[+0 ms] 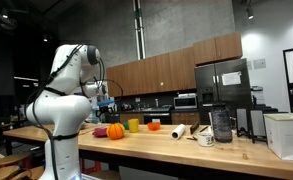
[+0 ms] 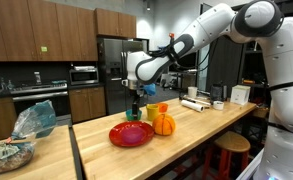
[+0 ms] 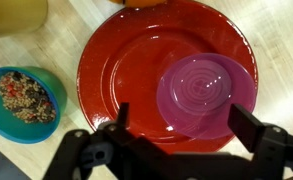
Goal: Put the purple bowl on the red plate then put the bowl on the table.
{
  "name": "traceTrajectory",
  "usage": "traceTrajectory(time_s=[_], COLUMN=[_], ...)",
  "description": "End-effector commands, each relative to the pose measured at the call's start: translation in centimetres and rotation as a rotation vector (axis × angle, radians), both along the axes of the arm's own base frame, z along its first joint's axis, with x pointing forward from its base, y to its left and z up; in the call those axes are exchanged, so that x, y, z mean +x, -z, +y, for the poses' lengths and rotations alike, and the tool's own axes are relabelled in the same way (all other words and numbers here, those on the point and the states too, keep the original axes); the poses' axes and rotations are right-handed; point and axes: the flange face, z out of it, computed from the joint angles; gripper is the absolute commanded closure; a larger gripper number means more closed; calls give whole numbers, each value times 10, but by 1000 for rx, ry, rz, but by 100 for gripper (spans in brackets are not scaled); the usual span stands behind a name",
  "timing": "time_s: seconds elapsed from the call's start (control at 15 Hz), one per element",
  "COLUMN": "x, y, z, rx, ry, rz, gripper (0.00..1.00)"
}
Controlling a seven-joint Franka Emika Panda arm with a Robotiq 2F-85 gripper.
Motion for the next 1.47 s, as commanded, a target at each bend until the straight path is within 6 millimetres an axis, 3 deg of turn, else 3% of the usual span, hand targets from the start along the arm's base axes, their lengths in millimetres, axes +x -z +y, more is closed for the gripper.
traceTrajectory(time_s=[0.0, 0.53, 0.6, 0.67, 0.87, 1.33, 1.4], x=[8, 21, 23, 24, 27, 28, 29], y=[18, 75, 79, 81, 79, 64, 63], z=[1, -1, -2, -2, -1, 7, 8], rx=[18, 53, 56, 61, 70, 112, 118], ry=[17, 37, 41, 43, 42, 76, 79], rz=[6, 45, 49, 48, 42, 69, 73], gripper=[0, 2, 10, 27, 44, 99, 100])
